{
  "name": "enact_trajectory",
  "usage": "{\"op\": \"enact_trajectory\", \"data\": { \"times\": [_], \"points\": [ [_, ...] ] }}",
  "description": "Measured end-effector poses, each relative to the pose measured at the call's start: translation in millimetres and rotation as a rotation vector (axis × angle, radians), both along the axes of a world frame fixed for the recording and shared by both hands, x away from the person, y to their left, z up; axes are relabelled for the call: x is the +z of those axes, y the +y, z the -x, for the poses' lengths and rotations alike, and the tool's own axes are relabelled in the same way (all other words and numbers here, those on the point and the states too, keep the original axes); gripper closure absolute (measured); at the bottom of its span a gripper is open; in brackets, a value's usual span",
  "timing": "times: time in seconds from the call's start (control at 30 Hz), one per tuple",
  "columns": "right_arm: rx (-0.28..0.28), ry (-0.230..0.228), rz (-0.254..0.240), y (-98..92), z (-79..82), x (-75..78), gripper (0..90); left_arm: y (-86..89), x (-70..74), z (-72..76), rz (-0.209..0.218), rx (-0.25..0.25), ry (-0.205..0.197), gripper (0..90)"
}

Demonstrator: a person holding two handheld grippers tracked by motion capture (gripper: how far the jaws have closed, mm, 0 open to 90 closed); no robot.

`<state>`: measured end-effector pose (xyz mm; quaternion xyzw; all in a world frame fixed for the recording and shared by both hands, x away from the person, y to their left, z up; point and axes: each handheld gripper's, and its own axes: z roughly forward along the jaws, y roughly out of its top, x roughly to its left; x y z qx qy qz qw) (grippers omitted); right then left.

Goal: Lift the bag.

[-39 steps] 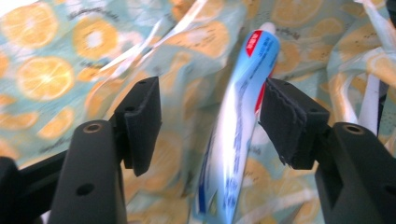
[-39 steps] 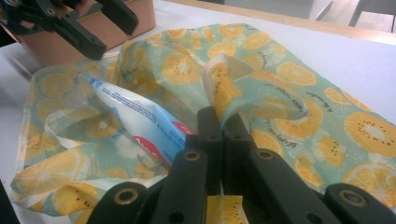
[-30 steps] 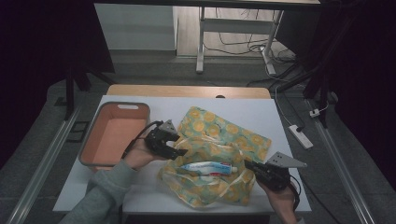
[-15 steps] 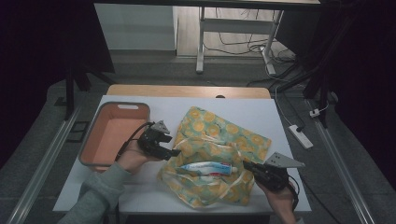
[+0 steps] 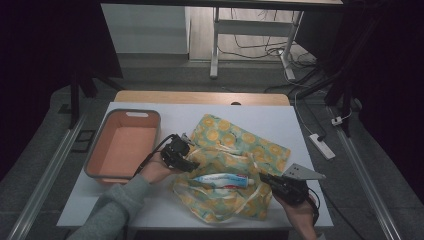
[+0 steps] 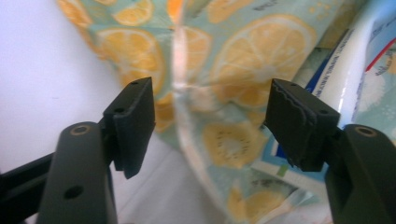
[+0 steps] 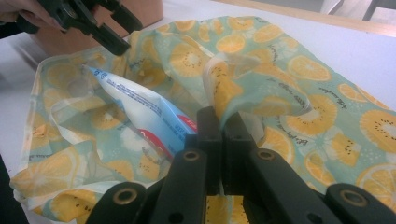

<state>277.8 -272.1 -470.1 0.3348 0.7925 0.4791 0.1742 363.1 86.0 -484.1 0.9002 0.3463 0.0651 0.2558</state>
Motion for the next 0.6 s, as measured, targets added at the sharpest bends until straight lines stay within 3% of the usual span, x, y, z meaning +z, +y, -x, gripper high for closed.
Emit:
{"op": "enact_trajectory", "data": {
  "times": [0.07, 0.17, 0.2, 0.3, 0.37, 0.5, 0.6],
  "points": [
    [0.001, 0.000, -0.001, 0.0, 0.0, 0.0, 87.9, -5.5, -6.7, -1.3, -0.036, 0.001, 0.030, 35.4],
    [0.000, -0.001, -0.002, -0.3, 0.3, 0.3, 88.0, -7.6, -16.3, -2.5, -0.042, -0.004, 0.068, 40.8],
    [0.001, -0.002, -0.003, -0.3, 0.6, 0.6, 88.0, -7.1, -18.0, -2.6, -0.033, -0.005, 0.082, 45.4],
    [0.002, -0.002, -0.001, -0.1, 0.8, 0.7, 87.5, -5.3, -19.5, -2.3, -0.018, -0.027, 0.115, 73.8],
    [0.004, -0.003, 0.001, 0.1, 0.8, 0.5, 86.7, -4.2, -18.2, -0.8, -0.013, -0.040, 0.124, 84.8],
    [0.010, -0.003, 0.004, 0.4, 1.4, 1.3, 82.2, -1.1, -8.1, 7.4, 0.010, -0.071, 0.122, 87.7],
    [0.049, 0.023, 0.017, 3.0, 2.1, 2.0, 68.8, 5.7, 5.5, 14.7, 0.046, -0.089, 0.103, 87.8]
  ]
}}
